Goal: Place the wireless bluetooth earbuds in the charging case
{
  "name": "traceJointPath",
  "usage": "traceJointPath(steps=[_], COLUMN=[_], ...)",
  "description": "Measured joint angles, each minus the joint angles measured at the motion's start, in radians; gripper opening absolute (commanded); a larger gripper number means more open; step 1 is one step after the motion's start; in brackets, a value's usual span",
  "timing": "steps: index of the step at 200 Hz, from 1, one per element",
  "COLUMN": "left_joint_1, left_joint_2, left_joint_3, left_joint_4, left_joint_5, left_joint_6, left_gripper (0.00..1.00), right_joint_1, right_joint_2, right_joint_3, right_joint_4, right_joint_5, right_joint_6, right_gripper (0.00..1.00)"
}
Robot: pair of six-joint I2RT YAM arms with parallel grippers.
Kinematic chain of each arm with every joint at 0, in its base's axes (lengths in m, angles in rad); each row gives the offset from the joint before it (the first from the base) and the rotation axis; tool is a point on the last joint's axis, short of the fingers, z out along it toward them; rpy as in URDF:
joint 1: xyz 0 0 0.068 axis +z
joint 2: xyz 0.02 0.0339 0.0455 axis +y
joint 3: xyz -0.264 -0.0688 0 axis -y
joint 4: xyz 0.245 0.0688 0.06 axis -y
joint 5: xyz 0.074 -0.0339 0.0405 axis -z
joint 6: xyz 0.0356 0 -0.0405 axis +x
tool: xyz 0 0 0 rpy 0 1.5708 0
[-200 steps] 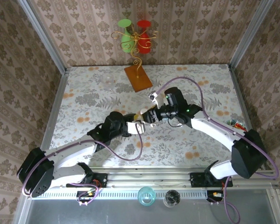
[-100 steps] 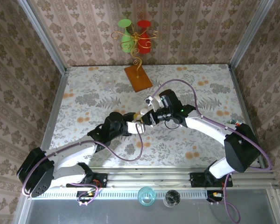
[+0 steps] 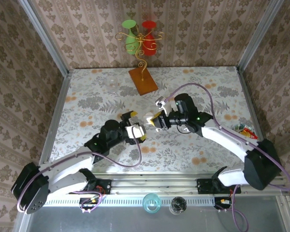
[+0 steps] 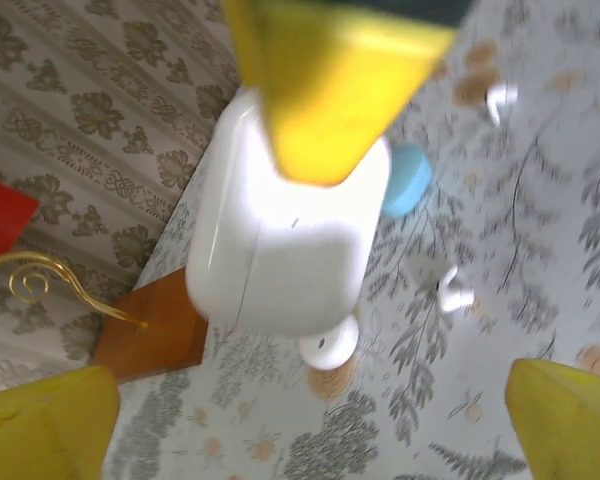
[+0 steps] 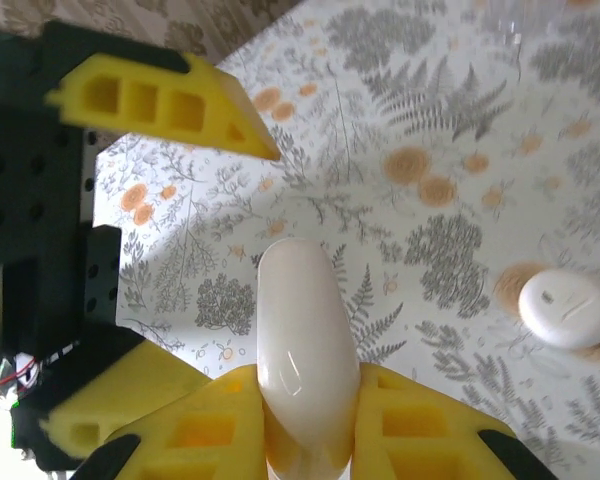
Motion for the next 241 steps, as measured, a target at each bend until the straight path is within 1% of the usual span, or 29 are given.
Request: traceJointPath(steps=[25,53,79,90,119,147,182,241], left_joint_1=[0.061,0.110,0.117,0.116,0.116,0.109,0.108,0.108], left_joint_2=[-0.065,-0.077,-0.040,-0.021,0.044,0.088,0.102,0.133], left_joint_3=[-0.008,-0.048,-0.055,-0.055,-0.055,-0.055,-0.055,-0.053], left_joint_4=[0.056,0.169,0.248,0.288,0.415,0.528,0.637,0.708], left_joint_5=[0.134,0.304,0.454,0.508,0.625,0.686,0.706,0.709], left_joint_6=[-0.196,-0.412,-0.570,-0.617,-0.748,-0.829,-0.891,-0.928], left_gripper=[0.90,0.81,0.75,0.72,0.66,0.61,0.55,0.44], right_joint_1=[-0.011,-0.024,-0.027,-0.027,-0.027,-0.027,-0.027,-0.037], right_joint_2=[-0.100,-0.177,-0.206,-0.207,-0.207,-0.206,-0.199,-0.190], right_joint_3=[-0.023,-0.033,-0.035,-0.035,-0.035,-0.036,-0.036,-0.049], right_joint_4=[0.021,0.048,0.087,0.104,0.127,0.131,0.130,0.138], right_joint_5=[-0.040,-0.150,-0.252,-0.291,-0.346,-0.368,-0.376,-0.375], right_joint_6=[-0.074,-0.127,-0.144,-0.144,-0.144,-0.144,-0.149,-0.151], right_gripper=[0.18,0.18,0.18,0.18,0.18,0.17,0.17,0.17])
